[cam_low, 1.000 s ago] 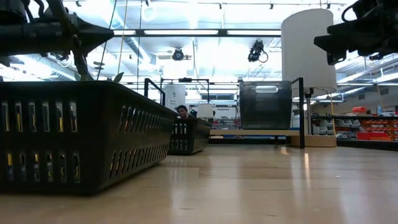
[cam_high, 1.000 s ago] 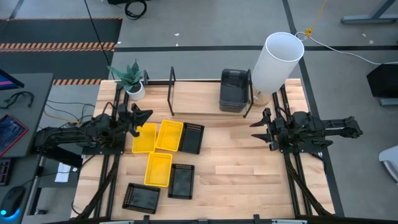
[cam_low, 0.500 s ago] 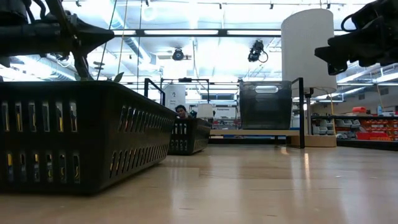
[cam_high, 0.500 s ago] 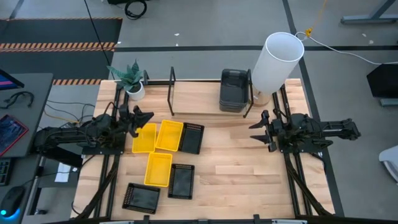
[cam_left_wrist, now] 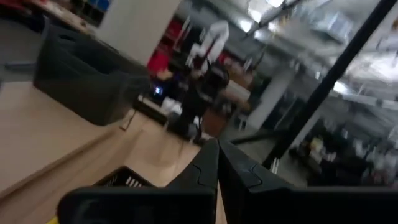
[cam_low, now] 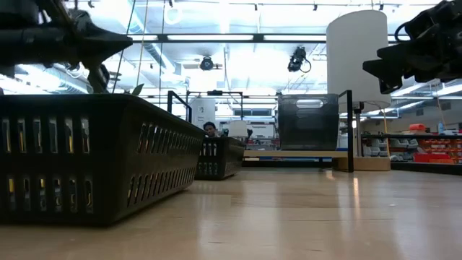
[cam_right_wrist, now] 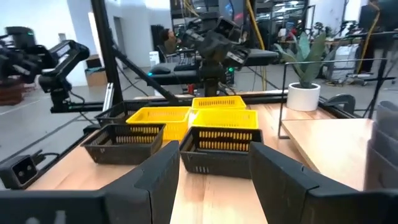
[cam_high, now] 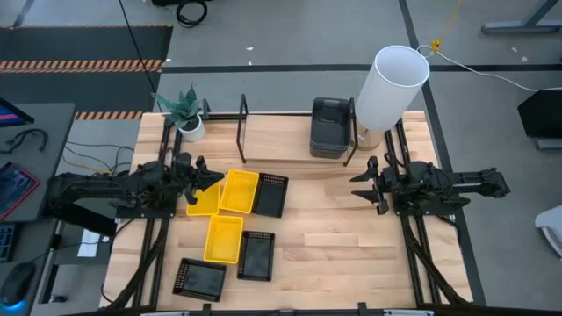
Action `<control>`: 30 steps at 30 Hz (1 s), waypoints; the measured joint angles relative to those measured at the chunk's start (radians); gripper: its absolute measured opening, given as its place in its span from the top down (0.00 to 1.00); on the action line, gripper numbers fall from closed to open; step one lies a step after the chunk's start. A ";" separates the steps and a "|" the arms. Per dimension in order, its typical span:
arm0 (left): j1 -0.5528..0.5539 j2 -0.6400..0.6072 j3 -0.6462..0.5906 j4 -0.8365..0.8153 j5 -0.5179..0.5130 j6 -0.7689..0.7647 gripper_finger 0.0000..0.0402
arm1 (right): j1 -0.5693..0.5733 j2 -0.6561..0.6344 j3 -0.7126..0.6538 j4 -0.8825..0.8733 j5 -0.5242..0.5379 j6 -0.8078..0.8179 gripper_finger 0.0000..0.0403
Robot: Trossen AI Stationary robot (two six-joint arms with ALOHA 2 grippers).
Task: Stack baskets on shelf by color
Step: Stack the bottom black basket on the center black basket
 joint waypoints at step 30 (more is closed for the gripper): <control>-0.548 0.772 0.759 -0.936 -0.071 -0.237 0.97 | 0.000 0.000 0.000 0.068 0.061 0.103 0.51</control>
